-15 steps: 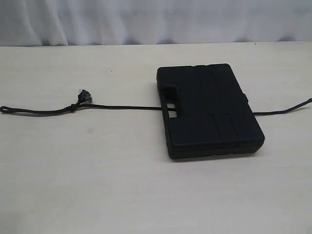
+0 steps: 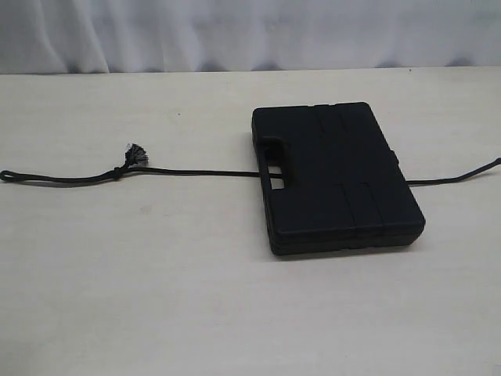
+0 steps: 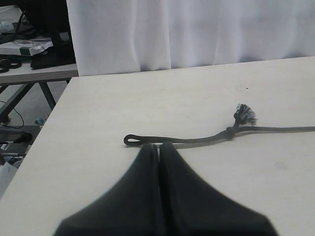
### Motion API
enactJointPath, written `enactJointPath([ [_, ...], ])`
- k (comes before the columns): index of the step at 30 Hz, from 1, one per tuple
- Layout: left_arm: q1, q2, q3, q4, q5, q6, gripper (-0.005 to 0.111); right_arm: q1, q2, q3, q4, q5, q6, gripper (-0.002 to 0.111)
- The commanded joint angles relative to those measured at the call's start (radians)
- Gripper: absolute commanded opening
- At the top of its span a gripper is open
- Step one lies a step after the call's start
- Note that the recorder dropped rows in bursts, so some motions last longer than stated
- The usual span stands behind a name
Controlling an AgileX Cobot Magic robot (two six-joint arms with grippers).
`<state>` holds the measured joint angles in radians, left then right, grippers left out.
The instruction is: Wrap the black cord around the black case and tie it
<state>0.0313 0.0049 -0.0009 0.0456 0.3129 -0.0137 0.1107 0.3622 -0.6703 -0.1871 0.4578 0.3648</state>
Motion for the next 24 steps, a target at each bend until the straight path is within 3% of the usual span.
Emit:
enactJointPath([
  [1, -0.010, -0.005, 0.001, -0.005, -0.009, 0.001, 0.000, -0.004, 0.254, -0.225, 0.109, 0.350, -0.143, 0.054],
  [5, -0.010, -0.005, 0.001, -0.002, -0.009, 0.001, 0.000, -0.004, 0.413, -0.312, 0.410, 0.386, -0.358, 0.054],
  [8, -0.010, -0.005, 0.001, -0.002, -0.009, 0.001, 0.000, 0.001, 0.611, -0.317, 0.868, 0.529, -0.735, 0.051],
  [9, -0.010, -0.005, 0.001, -0.002, -0.009, 0.001, 0.000, 0.021, 0.658, -0.311, 0.915, 0.554, -0.783, 0.050],
  [11, -0.010, -0.005, 0.001, -0.002, -0.009, 0.001, 0.000, 0.149, 0.778, -0.288, 0.826, 0.464, -0.781, 0.046],
  [12, -0.010, -0.005, 0.001, -0.002, -0.009, 0.001, 0.000, 0.266, 0.855, -0.284, 0.686, 0.359, -0.709, 0.046],
  [14, -0.010, -0.005, 0.001, -0.002, -0.009, 0.001, 0.000, 0.367, 0.938, -0.291, 0.564, 0.227, -0.603, 0.046],
  [18, -0.010, -0.005, 0.001, -0.002, -0.009, 0.001, 0.000, 0.458, 1.107, -0.406, 0.381, 0.146, -0.336, 0.046],
  [24, -0.010, -0.005, 0.001, -0.002, -0.009, 0.001, 0.000, 0.486, 1.373, -0.696, 0.159, 0.371, -0.116, 0.046],
])
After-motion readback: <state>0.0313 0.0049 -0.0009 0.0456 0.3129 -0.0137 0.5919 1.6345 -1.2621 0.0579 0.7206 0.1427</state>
